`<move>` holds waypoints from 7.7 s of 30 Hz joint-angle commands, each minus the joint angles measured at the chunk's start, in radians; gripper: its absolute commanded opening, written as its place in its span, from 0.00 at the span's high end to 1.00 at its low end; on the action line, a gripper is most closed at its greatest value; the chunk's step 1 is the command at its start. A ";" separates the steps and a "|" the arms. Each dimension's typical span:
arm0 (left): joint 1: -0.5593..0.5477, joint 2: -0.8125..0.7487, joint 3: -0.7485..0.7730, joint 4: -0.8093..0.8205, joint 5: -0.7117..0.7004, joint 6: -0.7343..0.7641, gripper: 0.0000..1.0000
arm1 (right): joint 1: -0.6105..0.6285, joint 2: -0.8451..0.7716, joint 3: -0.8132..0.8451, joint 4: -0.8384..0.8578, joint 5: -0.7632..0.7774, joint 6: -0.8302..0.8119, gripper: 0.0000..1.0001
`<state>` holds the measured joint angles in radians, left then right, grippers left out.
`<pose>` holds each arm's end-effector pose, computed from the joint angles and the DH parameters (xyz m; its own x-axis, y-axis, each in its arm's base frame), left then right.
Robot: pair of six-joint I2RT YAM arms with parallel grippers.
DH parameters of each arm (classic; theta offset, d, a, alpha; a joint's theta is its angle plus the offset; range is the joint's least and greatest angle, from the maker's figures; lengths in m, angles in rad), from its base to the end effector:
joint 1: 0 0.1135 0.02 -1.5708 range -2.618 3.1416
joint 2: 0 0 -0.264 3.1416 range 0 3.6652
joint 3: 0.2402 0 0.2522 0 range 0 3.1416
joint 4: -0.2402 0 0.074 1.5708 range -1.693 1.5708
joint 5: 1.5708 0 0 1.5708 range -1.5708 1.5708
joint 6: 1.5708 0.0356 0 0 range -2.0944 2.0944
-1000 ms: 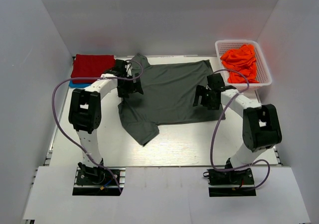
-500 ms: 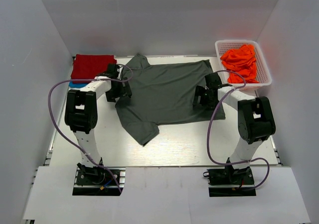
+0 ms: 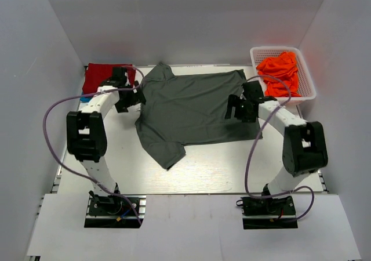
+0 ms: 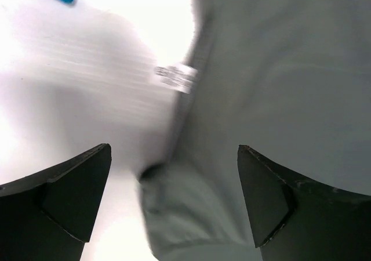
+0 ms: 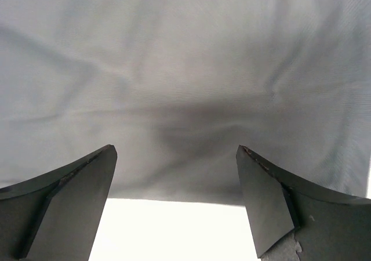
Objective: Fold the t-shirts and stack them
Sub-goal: Flatten out the tshirt, then grap the side of the flattened tshirt closest away from the robot with both arms, then fold the flattened tshirt in 1/3 of the way
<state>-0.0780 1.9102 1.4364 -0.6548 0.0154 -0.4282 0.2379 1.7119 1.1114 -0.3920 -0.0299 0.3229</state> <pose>0.3989 -0.0317 0.2050 -0.8548 -0.3496 -0.3835 -0.2973 0.9356 -0.1904 0.3428 0.0842 0.1942 -0.8515 0.1199 -0.5104 0.0198 0.9802 0.1972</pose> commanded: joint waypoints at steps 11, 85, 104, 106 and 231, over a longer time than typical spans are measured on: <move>-0.287 -0.465 -0.280 -0.109 0.289 -0.075 0.00 | -0.057 -0.406 -0.173 -0.134 0.255 0.303 0.10; -0.577 -0.338 -0.122 -0.438 -0.088 -0.078 1.00 | -0.143 -0.356 -0.170 -0.240 0.194 0.192 1.00; -0.404 -0.217 0.048 -0.087 -0.217 0.136 1.00 | -0.146 -0.041 0.229 -0.258 0.220 0.133 1.00; -0.393 -0.182 0.058 -0.048 -0.229 0.172 1.00 | -0.146 0.015 0.276 -0.260 0.219 0.122 1.00; -0.030 -0.089 -0.369 -0.049 -0.161 -0.133 0.00 | -0.120 0.318 0.265 -0.030 0.177 0.068 0.10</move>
<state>-0.1505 1.7954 1.1316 -0.6521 -0.1108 -0.5259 0.1627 1.9850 1.3674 -0.3893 0.0940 0.3847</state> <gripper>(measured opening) 0.996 0.903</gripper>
